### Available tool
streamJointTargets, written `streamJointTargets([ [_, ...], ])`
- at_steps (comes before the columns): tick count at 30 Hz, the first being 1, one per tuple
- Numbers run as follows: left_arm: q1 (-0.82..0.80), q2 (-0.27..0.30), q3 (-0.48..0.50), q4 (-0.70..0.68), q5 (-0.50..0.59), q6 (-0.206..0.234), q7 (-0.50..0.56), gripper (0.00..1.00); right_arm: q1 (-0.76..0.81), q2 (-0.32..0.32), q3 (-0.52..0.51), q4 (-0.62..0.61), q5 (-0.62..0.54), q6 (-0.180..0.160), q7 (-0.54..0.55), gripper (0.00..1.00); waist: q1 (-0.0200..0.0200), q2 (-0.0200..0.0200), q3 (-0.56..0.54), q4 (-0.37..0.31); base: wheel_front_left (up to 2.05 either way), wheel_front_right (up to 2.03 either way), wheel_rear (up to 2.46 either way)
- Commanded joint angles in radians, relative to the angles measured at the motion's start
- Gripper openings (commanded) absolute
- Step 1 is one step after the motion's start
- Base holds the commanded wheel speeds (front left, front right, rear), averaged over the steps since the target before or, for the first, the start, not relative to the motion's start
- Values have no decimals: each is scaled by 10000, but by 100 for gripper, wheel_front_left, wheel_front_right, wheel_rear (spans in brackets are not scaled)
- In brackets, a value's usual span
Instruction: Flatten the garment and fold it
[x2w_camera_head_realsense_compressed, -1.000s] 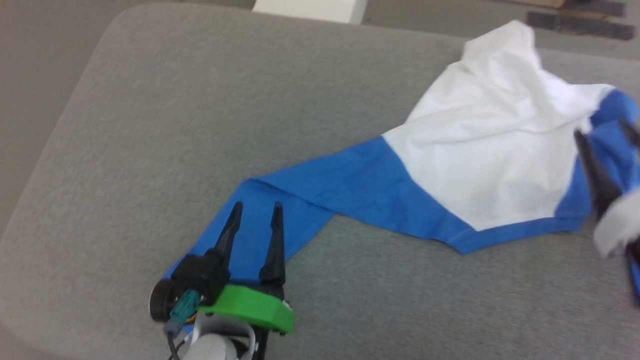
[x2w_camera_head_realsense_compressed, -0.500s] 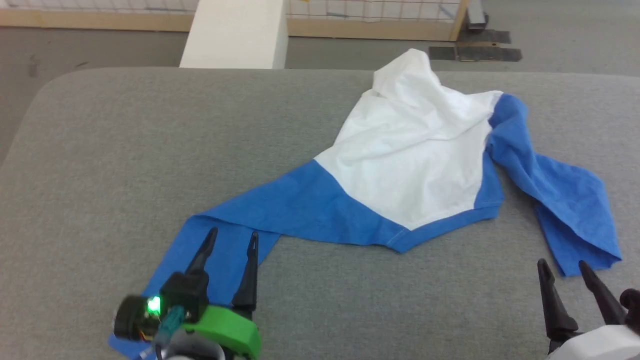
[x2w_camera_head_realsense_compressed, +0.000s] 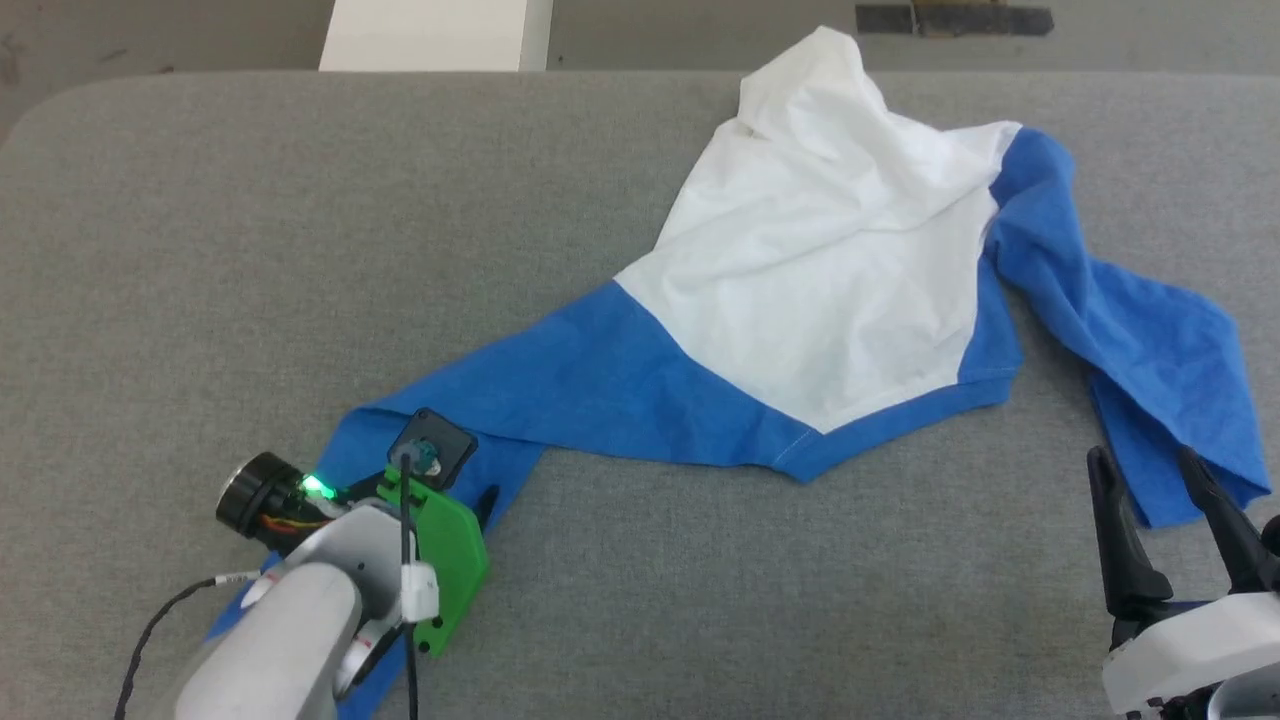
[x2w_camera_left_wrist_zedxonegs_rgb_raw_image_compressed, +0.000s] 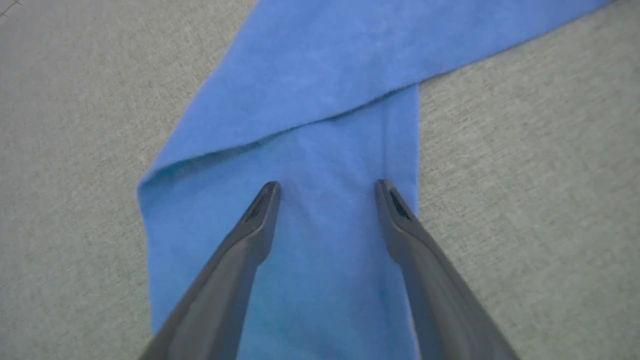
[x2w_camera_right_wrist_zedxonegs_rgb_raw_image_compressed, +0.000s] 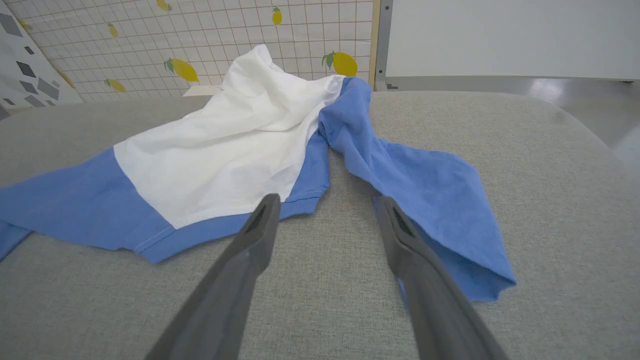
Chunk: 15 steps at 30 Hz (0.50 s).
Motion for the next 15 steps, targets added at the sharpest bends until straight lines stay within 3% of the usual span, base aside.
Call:
streamJointTargets([
  [1, -246, -97, -86, 271, -86, -103, 166, 100, -205, -71, 36, -82, 65, -13, 35, 100, 0, 0, 255, 2, 0, 0, 0],
  [5, -406, -277, -446, 1044, -85, -352, 266, 100, -284, -130, 64, -120, 107, -13, 93, 100, 0, 0, 350, -45, 0, 0, 0],
  [6, -446, -336, -489, 1184, -62, -366, 136, 0, -303, -137, 46, -130, 107, -13, 107, 100, 0, 0, 349, -42, 0, 0, 0],
  [9, -518, -531, -482, 1319, -6, -250, -472, 0, -299, -131, -57, -136, 72, -13, 131, 100, 0, 0, 221, 67, 0, 0, 0],
  [15, -153, -408, 197, 427, 124, 864, -1875, 0, -176, -50, -115, -147, -19, -13, 192, 100, 0, 0, -385, 351, 0, 0, 0],
])
